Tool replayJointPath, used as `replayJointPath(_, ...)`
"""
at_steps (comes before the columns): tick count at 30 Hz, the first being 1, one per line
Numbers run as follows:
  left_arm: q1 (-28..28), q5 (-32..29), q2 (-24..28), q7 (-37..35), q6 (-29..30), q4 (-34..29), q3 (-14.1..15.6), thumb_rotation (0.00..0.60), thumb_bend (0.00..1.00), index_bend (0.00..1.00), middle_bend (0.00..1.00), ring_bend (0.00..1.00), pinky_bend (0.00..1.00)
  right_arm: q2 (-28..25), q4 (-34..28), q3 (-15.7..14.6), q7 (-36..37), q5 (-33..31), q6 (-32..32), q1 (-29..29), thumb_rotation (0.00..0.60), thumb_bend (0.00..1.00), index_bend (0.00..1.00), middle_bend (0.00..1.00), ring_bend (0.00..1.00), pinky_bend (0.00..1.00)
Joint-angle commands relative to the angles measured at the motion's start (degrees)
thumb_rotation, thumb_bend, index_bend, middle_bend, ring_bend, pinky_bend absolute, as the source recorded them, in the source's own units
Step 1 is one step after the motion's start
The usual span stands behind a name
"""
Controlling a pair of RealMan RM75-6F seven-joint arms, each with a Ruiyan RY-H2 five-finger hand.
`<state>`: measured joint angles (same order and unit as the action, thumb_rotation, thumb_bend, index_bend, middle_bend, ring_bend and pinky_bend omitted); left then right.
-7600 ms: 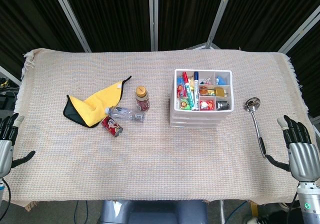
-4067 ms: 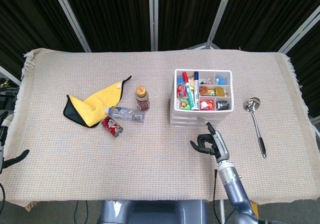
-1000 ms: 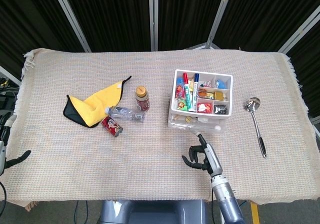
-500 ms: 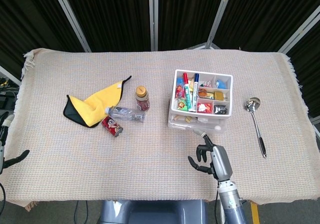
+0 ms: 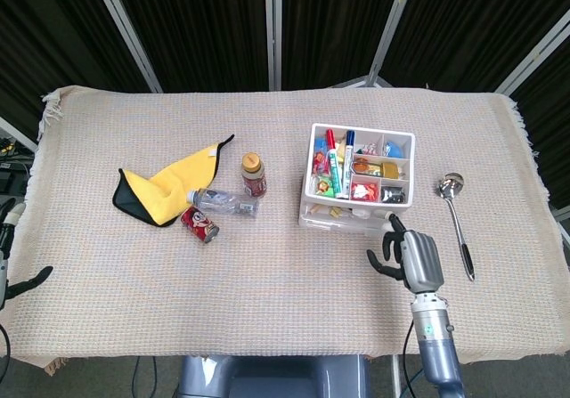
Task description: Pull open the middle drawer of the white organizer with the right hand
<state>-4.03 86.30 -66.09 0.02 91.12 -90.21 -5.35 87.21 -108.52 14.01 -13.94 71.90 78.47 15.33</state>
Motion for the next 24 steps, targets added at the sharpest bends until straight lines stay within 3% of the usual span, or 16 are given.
replayJointPath(1, 0.02, -0.04, 0.02, -0.04, -0.01, -0.02, 0.01, 0.6, 0.04, 0.0, 0.0, 0.0, 0.0, -0.35, -0.97, -0.53, -2.07, -1.21, -0.12, 0.21, 0.6, 0.23, 0.3, 0.77, 0.79, 0.58)
replayJointPath(9, -0.08, 0.09, 0.09, -0.23, -0.25, -0.02, 0.11, 0.6, 0.04, 0.0, 0.0, 0.0, 0.0, 0.34, -0.38, -0.46, -4.47, -4.28, -0.9, 1.35, 0.6, 0.23, 0.31, 0.77, 0.79, 0.58)
replayJointPath(18, -0.15, -0.12, 0.13, -0.64, -0.39, 0.14, 0.0, 0.6, 0.04, 0.0, 0.0, 0.0, 0.0, 0.22, 0.41, 0.11, -3.72, -5.77, -0.79, 1.86, 0.6, 0.27, 0.47, 0.77, 0.79, 0.59)
replayJointPath(24, -0.15, 0.02, 0.06, -0.32, -0.24, 0.07, 0.0, 0.6, 0.04, 0.0, 0.0, 0.0, 0.0, -0.02, 0.25, -0.86, -2.78, -4.52, 0.07, 1.44, 0.6, 0.27, 0.5, 0.77, 0.79, 0.59)
